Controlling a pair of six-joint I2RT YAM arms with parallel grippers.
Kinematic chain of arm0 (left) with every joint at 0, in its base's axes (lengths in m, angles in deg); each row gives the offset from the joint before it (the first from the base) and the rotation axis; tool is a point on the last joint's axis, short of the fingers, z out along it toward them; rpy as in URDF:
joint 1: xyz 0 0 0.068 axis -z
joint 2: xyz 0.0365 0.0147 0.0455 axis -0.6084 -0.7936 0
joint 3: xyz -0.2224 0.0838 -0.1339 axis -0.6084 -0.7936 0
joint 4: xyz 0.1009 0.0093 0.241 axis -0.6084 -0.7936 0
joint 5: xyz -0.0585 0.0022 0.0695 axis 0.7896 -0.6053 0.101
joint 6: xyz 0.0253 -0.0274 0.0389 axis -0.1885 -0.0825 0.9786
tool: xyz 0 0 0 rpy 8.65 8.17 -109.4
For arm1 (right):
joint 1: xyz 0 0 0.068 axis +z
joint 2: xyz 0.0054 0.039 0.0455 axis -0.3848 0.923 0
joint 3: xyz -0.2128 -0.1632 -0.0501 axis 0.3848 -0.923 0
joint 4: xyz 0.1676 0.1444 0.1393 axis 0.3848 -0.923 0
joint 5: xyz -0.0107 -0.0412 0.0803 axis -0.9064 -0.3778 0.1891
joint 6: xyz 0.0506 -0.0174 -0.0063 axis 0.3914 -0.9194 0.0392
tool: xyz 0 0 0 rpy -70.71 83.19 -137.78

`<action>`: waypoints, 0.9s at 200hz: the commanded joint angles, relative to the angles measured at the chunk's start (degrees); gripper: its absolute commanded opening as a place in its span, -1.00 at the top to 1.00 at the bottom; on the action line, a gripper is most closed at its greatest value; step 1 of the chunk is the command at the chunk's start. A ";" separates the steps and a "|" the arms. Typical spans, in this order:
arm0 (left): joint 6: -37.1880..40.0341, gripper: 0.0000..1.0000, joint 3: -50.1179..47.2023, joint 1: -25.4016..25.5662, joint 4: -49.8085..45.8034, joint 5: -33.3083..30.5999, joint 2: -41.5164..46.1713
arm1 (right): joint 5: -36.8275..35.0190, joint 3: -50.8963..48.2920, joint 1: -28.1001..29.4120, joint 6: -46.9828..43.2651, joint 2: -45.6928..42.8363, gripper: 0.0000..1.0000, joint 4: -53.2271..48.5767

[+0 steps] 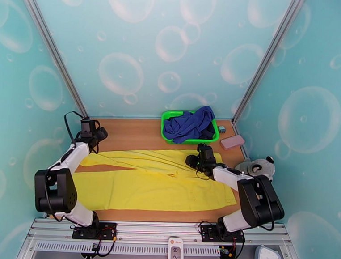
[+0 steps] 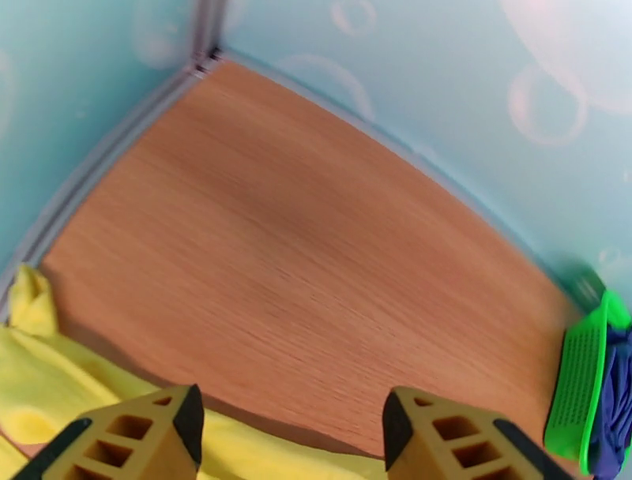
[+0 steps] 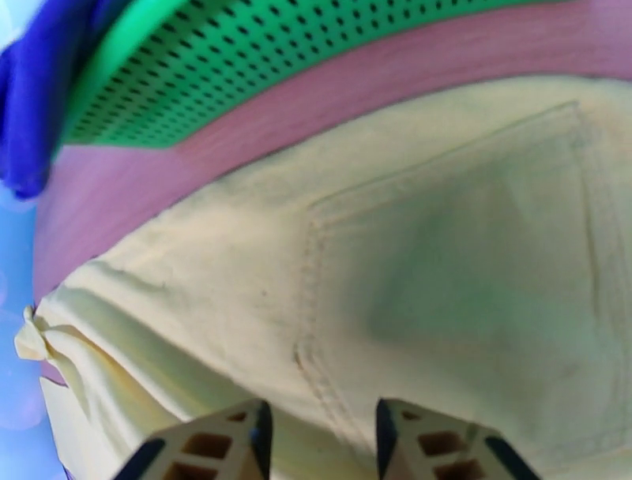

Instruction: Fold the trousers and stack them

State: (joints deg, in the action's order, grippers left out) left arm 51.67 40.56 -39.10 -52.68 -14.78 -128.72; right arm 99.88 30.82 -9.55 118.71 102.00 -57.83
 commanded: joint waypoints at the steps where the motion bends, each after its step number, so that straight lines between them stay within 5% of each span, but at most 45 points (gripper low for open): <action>1: 5.24 -0.26 0.68 3.36 -9.10 3.68 -5.95 | 1.89 1.04 0.30 -1.30 2.31 0.18 0.52; 48: 3.70 -0.28 -2.55 5.09 -11.26 -0.62 -6.21 | 1.67 -0.20 -0.06 -0.80 4.27 0.17 0.22; 105: 3.94 -0.27 -0.31 7.28 -9.52 7.23 -11.93 | 0.97 -0.33 -1.17 -0.14 5.70 0.17 0.26; 180: 2.76 -0.28 18.88 6.82 -6.93 0.61 -27.43 | 2.78 -1.34 -5.57 -1.32 4.37 0.17 2.56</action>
State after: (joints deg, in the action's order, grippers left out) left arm 54.55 53.24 -32.11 -60.46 -11.04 -149.79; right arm 104.55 31.24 -13.88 118.67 105.50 -54.11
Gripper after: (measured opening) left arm 0.637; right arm 0.414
